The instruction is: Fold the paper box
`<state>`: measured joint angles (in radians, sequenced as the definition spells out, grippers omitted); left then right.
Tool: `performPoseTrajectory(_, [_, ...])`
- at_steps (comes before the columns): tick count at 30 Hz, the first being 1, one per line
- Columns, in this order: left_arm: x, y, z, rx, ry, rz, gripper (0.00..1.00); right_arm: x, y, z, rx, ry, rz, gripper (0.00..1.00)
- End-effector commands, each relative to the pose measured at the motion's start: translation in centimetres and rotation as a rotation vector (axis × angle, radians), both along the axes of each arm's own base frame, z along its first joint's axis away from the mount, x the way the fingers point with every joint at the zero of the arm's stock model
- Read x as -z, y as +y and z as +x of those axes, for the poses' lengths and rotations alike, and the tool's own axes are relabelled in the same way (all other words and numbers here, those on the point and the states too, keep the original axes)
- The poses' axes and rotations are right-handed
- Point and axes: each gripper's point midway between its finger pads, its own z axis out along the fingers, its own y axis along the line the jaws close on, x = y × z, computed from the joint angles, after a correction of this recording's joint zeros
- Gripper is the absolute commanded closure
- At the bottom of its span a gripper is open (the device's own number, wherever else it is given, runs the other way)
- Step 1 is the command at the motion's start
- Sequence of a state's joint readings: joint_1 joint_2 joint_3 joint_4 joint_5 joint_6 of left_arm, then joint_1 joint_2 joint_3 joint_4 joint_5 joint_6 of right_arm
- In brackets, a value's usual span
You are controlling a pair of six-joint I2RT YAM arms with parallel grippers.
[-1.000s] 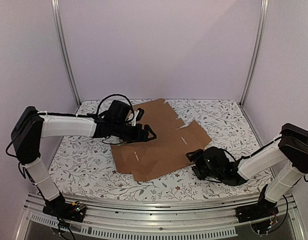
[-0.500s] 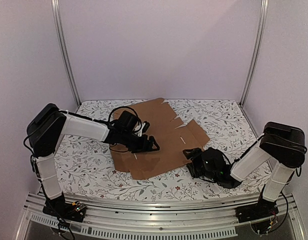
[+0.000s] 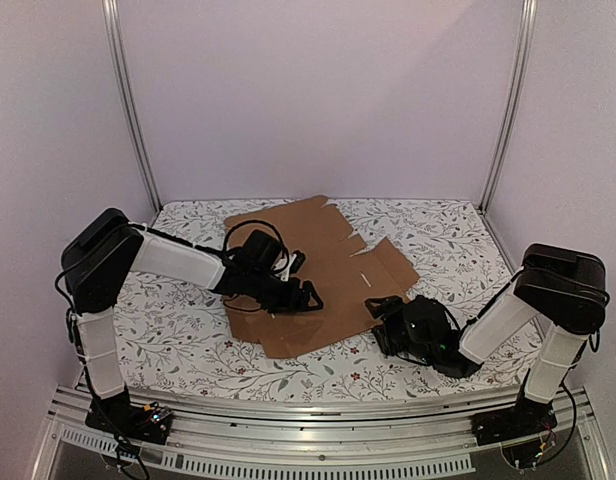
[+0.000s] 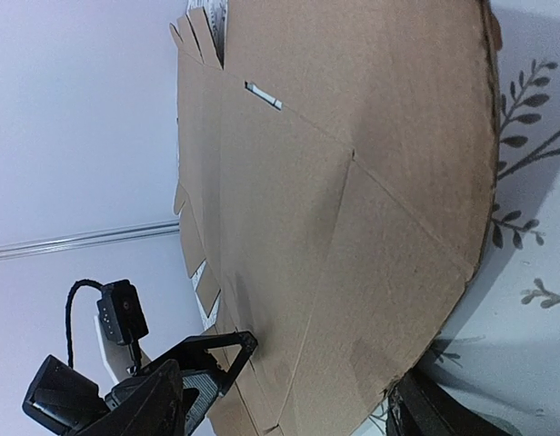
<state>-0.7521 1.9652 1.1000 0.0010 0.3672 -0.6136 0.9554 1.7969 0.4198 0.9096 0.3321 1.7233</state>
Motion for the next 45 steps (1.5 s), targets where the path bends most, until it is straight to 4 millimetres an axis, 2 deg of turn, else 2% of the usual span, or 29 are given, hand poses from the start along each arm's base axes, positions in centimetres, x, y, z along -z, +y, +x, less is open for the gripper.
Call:
performPoseTrajectory(1, [2.9, 0.5, -2.8, 0.037, 0.070, 0.054, 0.20, 6.3, -2.9, -2.2, -0.007, 0.149, -0.231, 0.25])
performPoseTrajectory(8, [3.4, 1.1, -4.0, 0.044, 0.088, 0.070, 0.20, 5.2, -1.3, -1.2, -0.025, 0.114, -0.217, 0.25])
performPoseTrajectory(17, [2.9, 0.8, -4.5, 0.058, 0.083, 0.062, 0.21, 3.9, 0.9, -0.3, -0.071, 0.071, -0.197, 0.25])
performPoseTrajectory(22, [2.5, 0.3, -4.4, 0.062, 0.068, 0.040, 0.21, 3.6, 1.1, -0.3, -0.077, 0.061, -0.197, 0.27])
performPoseTrajectory(27, [2.1, -0.1, -4.4, 0.063, 0.057, 0.027, 0.21, 3.4, 1.4, -0.4, -0.086, 0.050, -0.183, 0.40])
performPoseTrajectory(37, [1.8, -0.1, -4.6, 0.051, 0.060, 0.010, 0.21, 3.1, 0.6, -0.7, -0.076, 0.038, -0.182, 0.79])
performPoseTrajectory(43, [1.6, 0.0, -4.6, 0.043, 0.061, 0.005, 0.22, 2.0, 0.0, -0.8, -0.067, 0.015, -0.179, 0.85])
performPoseTrajectory(45, [1.3, 0.0, -4.6, 0.039, 0.060, 0.000, 0.21, 1.7, -0.2, -0.8, -0.065, 0.008, -0.184, 0.92])
